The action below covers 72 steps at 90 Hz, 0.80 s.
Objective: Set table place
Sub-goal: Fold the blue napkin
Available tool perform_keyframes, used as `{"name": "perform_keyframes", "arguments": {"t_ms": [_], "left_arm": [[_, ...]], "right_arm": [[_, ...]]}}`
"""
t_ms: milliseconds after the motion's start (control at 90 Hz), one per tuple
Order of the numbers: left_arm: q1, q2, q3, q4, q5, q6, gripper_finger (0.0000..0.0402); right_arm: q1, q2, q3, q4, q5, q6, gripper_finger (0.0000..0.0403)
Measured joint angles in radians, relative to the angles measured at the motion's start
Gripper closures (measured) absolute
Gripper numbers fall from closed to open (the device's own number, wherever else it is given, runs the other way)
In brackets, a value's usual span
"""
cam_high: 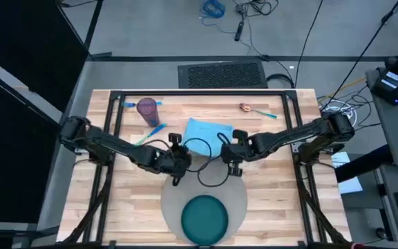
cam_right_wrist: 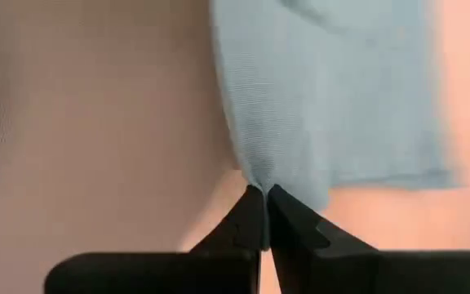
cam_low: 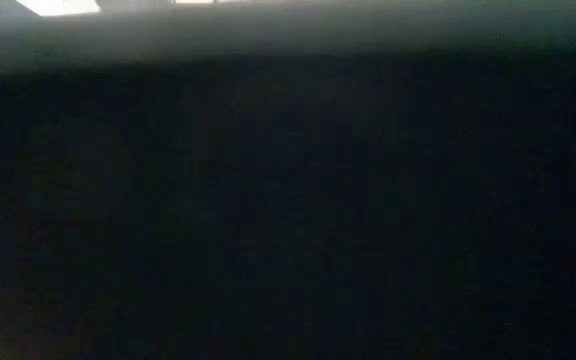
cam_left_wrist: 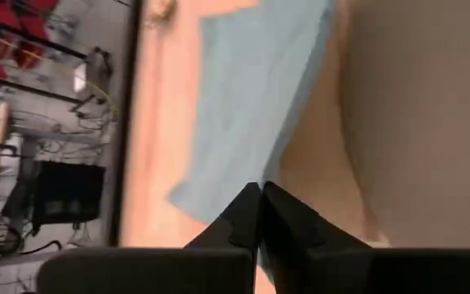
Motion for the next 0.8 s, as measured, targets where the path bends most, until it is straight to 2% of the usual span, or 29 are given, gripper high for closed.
{"name": "perform_keyframes", "arguments": {"t_ms": [133, 222, 344, 378, 411, 478, 522, 578, 611, 644, 700, 733, 800], "left_arm": [[0.003, -0.096, 0.052, -0.051, -0.094, 0.032, 0.0401], [0.022, -0.153, 0.084, -0.037, -0.104, 0.076, 0.0401], [0.084, -0.208, 0.116, -0.038, -0.106, 0.119, 0.0401], [0.104, -0.217, 0.120, -0.043, -0.105, 0.121, 0.0401], [0.126, -0.223, 0.130, -0.048, -0.082, 0.121, 0.0401], [0.164, -0.231, 0.144, -0.080, 0.063, 0.121, 0.0401], [0.186, -0.230, 0.144, -0.070, 0.107, 0.122, 0.0401], [0.203, -0.225, 0.144, -0.019, 0.055, 0.136, 0.0401], [0.215, -0.222, 0.144, 0.002, 0.028, 0.151, 0.0401], [0.225, -0.220, 0.147, 0.013, 0.042, 0.154, 0.0401], [0.237, -0.219, 0.157, -0.017, 0.170, 0.156, 0.0401], [0.239, -0.218, 0.157, -0.029, 0.189, 0.155, 0.0401], [0.231, -0.210, 0.155, -0.004, 0.082, 0.154, 0.0401]], "right_arm": [[-0.005, -0.019, 0.139, -0.132, 0.157, -0.014, 0.0403], [-0.025, -0.021, 0.235, -0.173, 0.178, -0.062, 0.0403], [-0.069, -0.020, 0.335, -0.166, 0.295, -0.122, 0.0403], [-0.088, -0.021, 0.358, -0.166, 0.283, -0.137, 0.0403], [-0.109, -0.022, 0.376, -0.164, 0.226, -0.159, 0.0403], [-0.150, -0.022, 0.390, -0.155, 0.109, -0.191, 0.0403], [-0.168, -0.019, 0.389, -0.140, 0.142, -0.198, 0.0403], [-0.183, -0.018, 0.389, -0.108, 0.246, -0.201, 0.0403], [-0.198, -0.020, 0.391, -0.098, 0.260, -0.201, 0.0403], [-0.216, -0.023, 0.393, -0.095, 0.195, -0.204, 0.0403], [-0.242, -0.023, 0.393, -0.097, -0.005, -0.224, 0.0403], [-0.244, -0.019, 0.392, -0.096, -0.048, -0.229, 0.0403], [-0.224, -0.002, 0.391, -0.074, 0.074, -0.216, 0.0403]]}}
